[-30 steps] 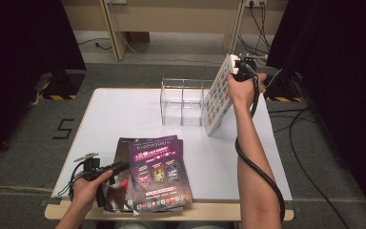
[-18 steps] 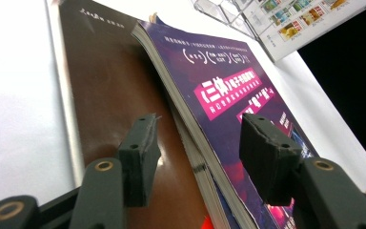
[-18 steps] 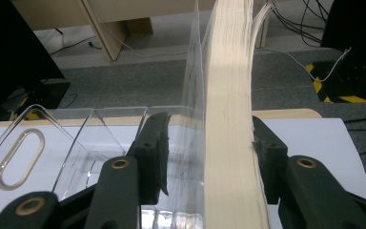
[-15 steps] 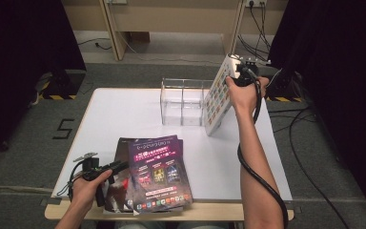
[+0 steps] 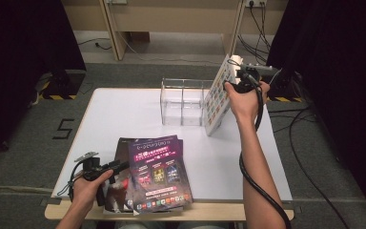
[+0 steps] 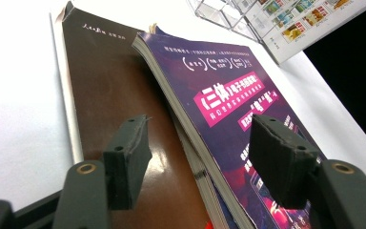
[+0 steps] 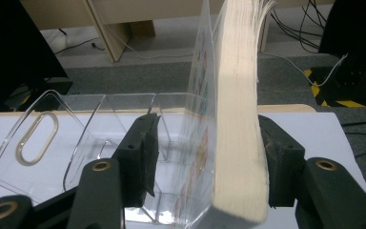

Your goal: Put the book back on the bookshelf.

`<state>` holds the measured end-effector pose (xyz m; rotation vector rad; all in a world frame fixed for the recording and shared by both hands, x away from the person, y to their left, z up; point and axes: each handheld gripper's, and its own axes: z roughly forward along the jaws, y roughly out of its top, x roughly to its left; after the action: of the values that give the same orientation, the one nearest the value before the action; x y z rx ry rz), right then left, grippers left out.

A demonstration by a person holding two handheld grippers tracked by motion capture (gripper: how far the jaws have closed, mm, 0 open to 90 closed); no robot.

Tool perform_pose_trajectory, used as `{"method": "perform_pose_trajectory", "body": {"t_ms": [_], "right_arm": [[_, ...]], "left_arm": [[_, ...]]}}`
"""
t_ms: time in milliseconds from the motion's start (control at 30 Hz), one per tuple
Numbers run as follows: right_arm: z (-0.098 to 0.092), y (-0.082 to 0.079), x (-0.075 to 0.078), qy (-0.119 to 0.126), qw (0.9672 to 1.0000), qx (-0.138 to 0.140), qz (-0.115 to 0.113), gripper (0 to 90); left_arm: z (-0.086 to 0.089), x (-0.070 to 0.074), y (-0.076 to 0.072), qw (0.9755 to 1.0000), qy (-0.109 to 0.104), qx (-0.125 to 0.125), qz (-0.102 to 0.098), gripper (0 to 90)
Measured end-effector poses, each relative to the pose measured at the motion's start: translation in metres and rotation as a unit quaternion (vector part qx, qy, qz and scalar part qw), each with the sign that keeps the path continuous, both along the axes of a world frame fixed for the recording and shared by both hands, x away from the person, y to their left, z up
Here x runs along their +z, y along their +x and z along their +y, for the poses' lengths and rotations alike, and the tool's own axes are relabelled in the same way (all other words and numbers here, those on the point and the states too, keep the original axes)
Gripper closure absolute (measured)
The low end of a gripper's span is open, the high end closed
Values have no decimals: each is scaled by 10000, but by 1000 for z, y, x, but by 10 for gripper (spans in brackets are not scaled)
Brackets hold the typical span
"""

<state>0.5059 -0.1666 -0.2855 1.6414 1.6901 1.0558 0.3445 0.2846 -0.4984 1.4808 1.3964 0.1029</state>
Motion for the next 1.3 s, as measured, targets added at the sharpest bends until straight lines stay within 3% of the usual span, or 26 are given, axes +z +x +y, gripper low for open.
{"method": "perform_pose_trajectory", "body": {"t_ms": [700, 1167, 1300], "right_arm": [[6, -38, -6, -113, 9996, -109, -250, 465], [1, -64, -19, 1, 9998, -63, -182, 481], [-1, -68, -24, 82, 9999, -1, -65, 494]], "left_arm": [[-1, 1, 0, 10000, 28, 18, -9, 360], [-6, 1, 0, 10000, 62, 23, 8, 343], [-6, 2, 0, 10000, 92, 27, -19, 337]]}}
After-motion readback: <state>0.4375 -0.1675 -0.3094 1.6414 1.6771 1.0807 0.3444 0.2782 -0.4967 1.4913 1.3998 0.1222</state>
